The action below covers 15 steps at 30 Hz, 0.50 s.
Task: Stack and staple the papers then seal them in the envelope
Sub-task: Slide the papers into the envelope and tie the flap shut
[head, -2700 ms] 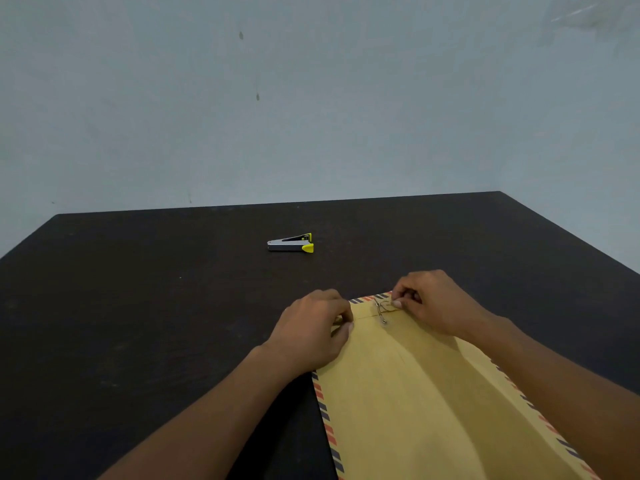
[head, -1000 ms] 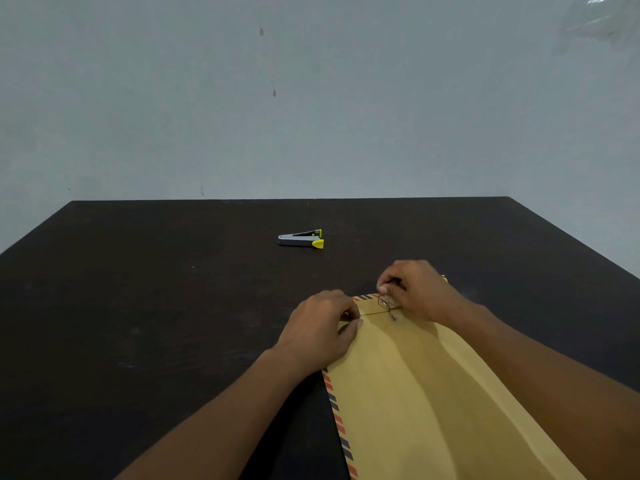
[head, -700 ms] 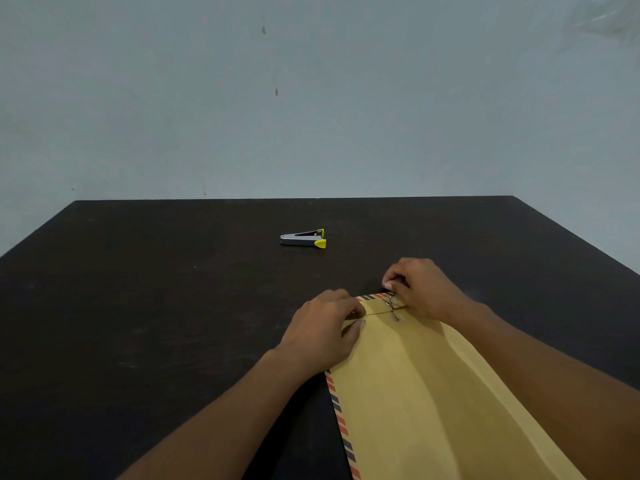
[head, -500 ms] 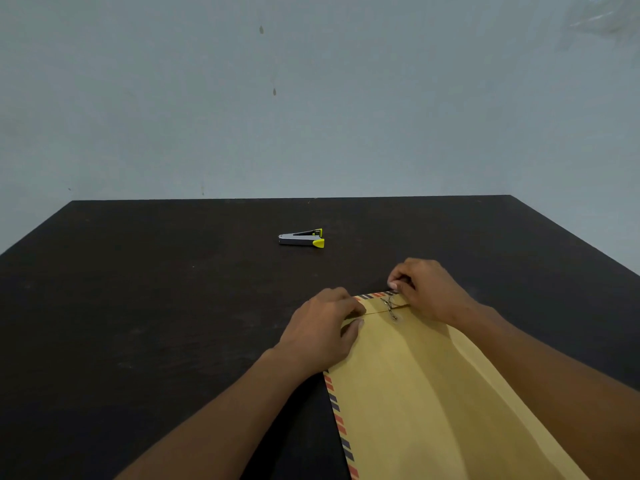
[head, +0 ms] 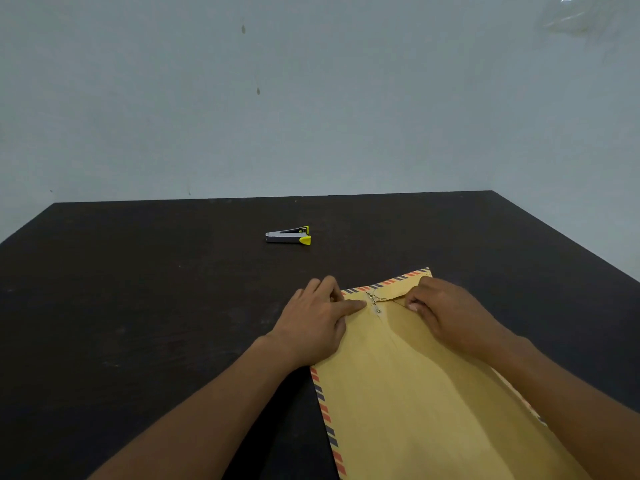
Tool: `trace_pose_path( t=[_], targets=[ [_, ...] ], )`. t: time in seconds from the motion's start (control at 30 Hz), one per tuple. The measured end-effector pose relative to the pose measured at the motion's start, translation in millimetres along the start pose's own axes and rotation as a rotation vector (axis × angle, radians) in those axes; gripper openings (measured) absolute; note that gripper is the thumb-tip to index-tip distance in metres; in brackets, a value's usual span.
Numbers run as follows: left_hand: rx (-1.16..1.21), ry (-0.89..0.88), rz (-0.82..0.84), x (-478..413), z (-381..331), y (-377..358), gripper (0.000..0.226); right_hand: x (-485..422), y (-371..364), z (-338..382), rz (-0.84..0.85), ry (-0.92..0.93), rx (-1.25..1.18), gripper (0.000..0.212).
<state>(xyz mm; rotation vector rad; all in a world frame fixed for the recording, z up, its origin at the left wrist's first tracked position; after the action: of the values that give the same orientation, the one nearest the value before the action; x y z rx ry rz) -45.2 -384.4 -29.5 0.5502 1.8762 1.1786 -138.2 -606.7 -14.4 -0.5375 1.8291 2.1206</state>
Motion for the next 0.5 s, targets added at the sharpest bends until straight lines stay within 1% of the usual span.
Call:
trace_pose_path(
  t=[0.1,0.2,0.27,0.33,0.4,0.5],
  targets=[
    [-0.005,0.005,0.001,-1,-1,1,0.046,6,4,14,0.017,0.140,0.140,0.018],
    [-0.023,0.019,0.012,-2,-3,1,0.046,12,5,31,0.050,0.223,0.231,0.017],
    [-0.030,0.029,0.015,-3,-3,1,0.046,16,6,41,0.053,0.220,0.252,0.014],
    [-0.031,0.036,0.017,-3,-4,1,0.046,16,6,48,0.029,0.222,0.234,0.016],
    [-0.030,0.042,0.019,-2,-5,1,0.047,16,6,55,0.060,0.202,0.161,0.012],
    [-0.041,0.034,0.025,-1,-6,2,0.047,16,6,60,0.074,0.148,0.073,0.024]
  ],
)
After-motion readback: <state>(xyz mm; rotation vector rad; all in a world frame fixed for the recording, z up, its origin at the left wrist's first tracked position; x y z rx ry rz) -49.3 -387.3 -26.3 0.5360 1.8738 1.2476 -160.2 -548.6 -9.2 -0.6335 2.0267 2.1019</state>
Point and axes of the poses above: each hand's wrist, its own x-axis away from the middle knuckle, its own y-axis out of the back of the hand, z = x × y, the point moved 3 cm from there along -x, towards the middle knuckle, and after that the axes turned 13 degrees about -z, right-handed, at the moved point
